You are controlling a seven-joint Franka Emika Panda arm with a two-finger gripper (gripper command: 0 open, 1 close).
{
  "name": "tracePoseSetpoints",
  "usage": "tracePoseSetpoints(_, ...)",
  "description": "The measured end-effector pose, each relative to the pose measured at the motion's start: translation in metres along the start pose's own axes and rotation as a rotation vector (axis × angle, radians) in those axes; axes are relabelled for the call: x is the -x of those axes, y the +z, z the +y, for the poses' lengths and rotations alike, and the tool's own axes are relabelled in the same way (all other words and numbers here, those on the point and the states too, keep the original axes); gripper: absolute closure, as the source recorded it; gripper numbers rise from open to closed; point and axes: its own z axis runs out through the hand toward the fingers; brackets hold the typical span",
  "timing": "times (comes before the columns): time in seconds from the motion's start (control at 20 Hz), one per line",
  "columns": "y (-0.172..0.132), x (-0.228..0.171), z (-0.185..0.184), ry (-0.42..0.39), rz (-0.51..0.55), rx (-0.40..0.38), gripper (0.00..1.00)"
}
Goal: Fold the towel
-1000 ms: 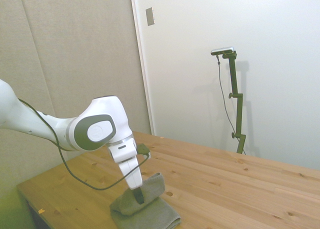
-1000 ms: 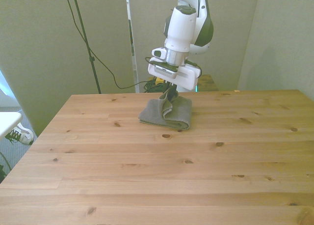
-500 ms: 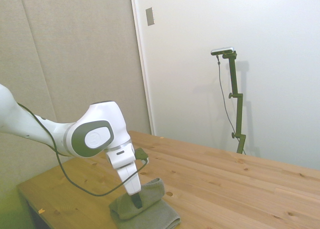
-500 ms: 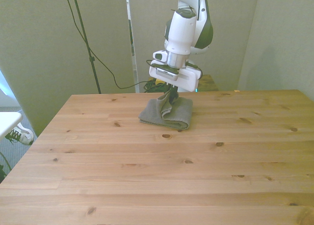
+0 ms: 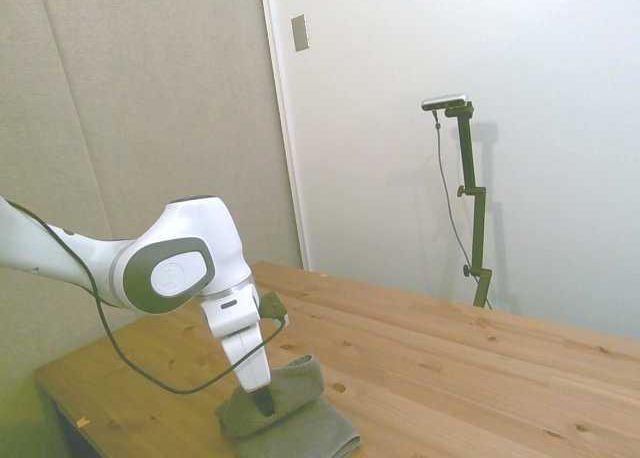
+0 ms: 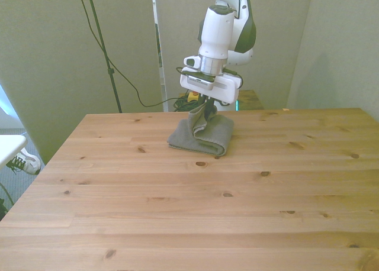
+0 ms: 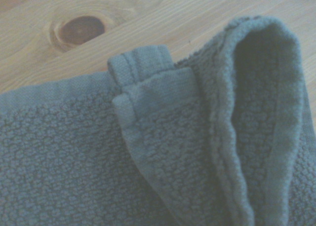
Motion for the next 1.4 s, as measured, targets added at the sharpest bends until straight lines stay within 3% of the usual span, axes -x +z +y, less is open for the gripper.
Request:
tracePoseSetpoints(0.55, -0.006, -0.009, 0.006, 0.010, 0.001, 0.002, 0.00)
tracePoseSetpoints(1.05, -0.066, 0.002, 0.056, -0.007, -0.020, 0.002, 0.00)
tracePoseSetpoints(1.4, -0.078, 0.022, 0.083, -0.079, -0.080, -0.024, 0.00)
